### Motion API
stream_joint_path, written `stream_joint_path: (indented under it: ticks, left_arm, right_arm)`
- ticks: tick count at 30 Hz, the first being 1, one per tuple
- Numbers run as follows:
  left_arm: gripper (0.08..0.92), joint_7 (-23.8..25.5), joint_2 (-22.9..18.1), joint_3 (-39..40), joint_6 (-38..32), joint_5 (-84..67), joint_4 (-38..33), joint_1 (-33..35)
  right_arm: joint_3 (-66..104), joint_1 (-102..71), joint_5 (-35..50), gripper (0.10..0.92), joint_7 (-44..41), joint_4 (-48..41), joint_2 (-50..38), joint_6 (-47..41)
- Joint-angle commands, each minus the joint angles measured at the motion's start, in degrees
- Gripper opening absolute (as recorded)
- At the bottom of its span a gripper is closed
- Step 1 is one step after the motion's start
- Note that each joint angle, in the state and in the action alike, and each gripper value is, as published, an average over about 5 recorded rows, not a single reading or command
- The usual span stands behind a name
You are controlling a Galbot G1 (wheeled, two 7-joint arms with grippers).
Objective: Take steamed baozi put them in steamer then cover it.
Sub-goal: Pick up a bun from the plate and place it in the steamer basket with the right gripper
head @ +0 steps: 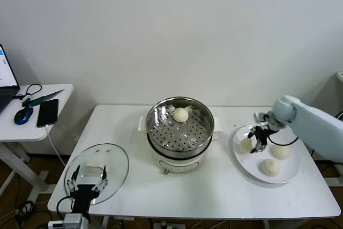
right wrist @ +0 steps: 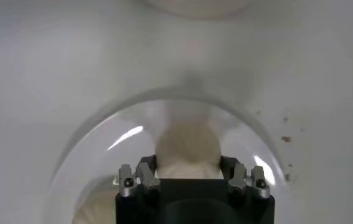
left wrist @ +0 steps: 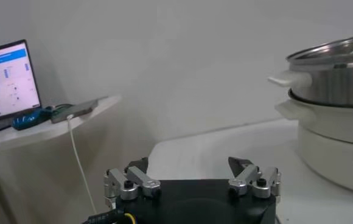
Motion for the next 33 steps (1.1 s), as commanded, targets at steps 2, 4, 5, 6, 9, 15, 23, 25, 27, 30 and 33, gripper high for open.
stream_joint_path:
  ticks: [2, 4, 5, 6, 9, 15, 23, 25, 27, 30, 33]
  left_arm:
    - [0.823, 0.0, 0.1, 0.6, -0.1, 0.0, -0.3, 0.1]
    - [0.823, 0.0, 0.1, 0.9, -0.3, 0.0, -0.4, 0.1]
    - [0.823, 0.0, 0.1, 1.1, -0.4, 0.0, -0.4, 0.1]
    - [0.823, 0.0, 0.1, 1.3, -0.5, 0.0, -0.5, 0.1]
    - [0.823, -0.1, 0.2, 1.9, -0.4, 0.0, -0.8, 0.1]
    - [0.823, -0.1, 0.7, 3.0, -0.5, 0.7, -1.8, 0.3]
    - [0.823, -1.2, 0.8, 3.5, -1.4, 0.6, -2.5, 1.4]
    - [0.823, -1.3, 0.9, 3.4, -1.5, 0.6, -2.6, 1.7]
    - [0.823, -1.3, 1.1, 3.4, -1.6, 0.6, -2.6, 2.0]
    - [0.823, -1.3, 1.1, 3.4, -1.8, 0.7, -2.7, 2.3]
    - [0.823, -1.3, 1.0, 3.4, -1.8, 0.8, -2.9, 2.3]
  right_arm:
    - [-17.8, 26.2, 15.2, 0.679, -0.4, 2.7, 3.0, -1.4]
    - [-19.8, 29.3, 17.7, 0.679, -0.3, 3.7, 4.7, -2.4]
    - [-20.6, 30.5, 18.9, 0.679, -0.1, 4.6, 5.7, -3.1]
    - [-21.3, 31.5, 20.3, 0.679, 0.3, 5.5, 6.6, -4.0]
    - [-23.0, 33.3, 23.9, 0.679, 1.9, 8.1, 9.8, -6.6]
    - [-24.5, 33.5, 30.1, 0.679, 6.1, 10.1, 17.8, -10.5]
    - [-26.4, 28.8, 37.3, 0.679, 12.9, 9.5, 28.7, -14.8]
    - [-26.5, 27.3, 37.9, 0.679, 13.9, 9.1, 30.6, -15.4]
    - [-26.6, 25.8, 38.0, 0.679, 14.5, 8.3, 32.3, -15.8]
    - [-27.0, 23.7, 37.1, 0.679, 14.7, 6.6, 34.3, -15.9]
    - [-27.6, 21.9, 36.0, 0.679, 14.8, 4.8, 35.7, -15.7]
